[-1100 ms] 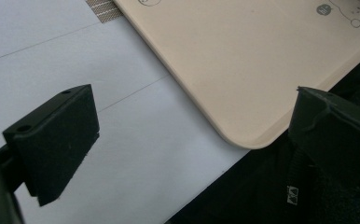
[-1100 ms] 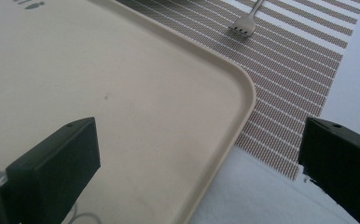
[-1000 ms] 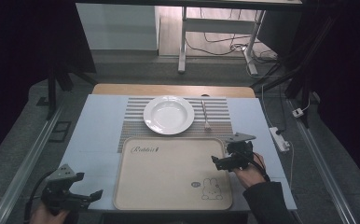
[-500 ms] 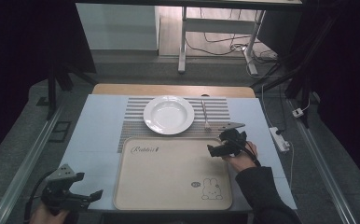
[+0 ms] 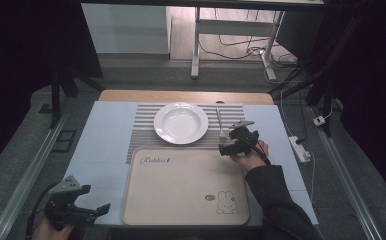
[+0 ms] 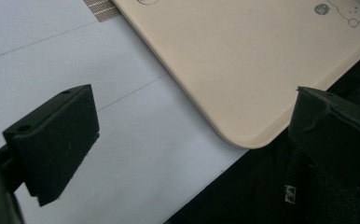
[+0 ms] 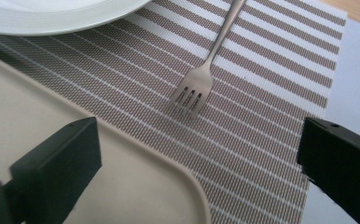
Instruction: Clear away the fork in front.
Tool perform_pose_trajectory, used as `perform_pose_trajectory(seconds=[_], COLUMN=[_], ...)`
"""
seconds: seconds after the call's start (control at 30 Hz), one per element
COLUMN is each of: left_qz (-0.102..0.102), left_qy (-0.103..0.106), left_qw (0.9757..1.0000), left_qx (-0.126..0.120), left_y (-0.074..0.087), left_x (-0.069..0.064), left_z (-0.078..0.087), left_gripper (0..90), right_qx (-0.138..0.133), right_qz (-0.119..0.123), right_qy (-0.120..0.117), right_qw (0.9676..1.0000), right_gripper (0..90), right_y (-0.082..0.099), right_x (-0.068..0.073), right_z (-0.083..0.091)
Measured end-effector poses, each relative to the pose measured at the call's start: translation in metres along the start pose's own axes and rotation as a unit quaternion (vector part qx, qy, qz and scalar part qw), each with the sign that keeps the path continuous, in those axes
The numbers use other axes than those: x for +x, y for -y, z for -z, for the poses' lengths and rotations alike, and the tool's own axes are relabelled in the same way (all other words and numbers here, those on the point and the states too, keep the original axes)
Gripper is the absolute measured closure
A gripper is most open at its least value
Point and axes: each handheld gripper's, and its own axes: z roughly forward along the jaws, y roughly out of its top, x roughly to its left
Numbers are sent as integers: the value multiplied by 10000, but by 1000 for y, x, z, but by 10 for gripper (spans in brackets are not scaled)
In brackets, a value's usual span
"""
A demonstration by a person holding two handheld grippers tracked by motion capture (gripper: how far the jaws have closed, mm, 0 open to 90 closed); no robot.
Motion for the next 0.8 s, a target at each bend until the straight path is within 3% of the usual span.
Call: perform_pose_trajectory(seconds=[0.43, 0.53, 0.63, 0.67, 0.8], left_qz=[-11, -18, -19, -24, -49], left_qy=[6, 6, 11, 11, 0], left_qw=[10000, 10000, 10000, 10000, 10000], left_qx=[16, 19, 21, 26, 44], left_y=[0, 0, 0, 0, 0], left_x=[0, 0, 0, 0, -1], left_z=[0, 0, 0, 0, -1], left_gripper=[20, 20, 20, 21, 21], right_qx=[133, 221, 240, 217, 322], right_qz=[392, 604, 678, 720, 877], right_qy=[158, 150, 125, 77, 37], right_qw=[9990, 9978, 9973, 9971, 9956], right_gripper=[138, 241, 305, 383, 490], right_y=[-14, -14, -14, -14, -14], right_x=[3, 5, 6, 7, 9], right_z=[-27, -35, -36, -37, -39])
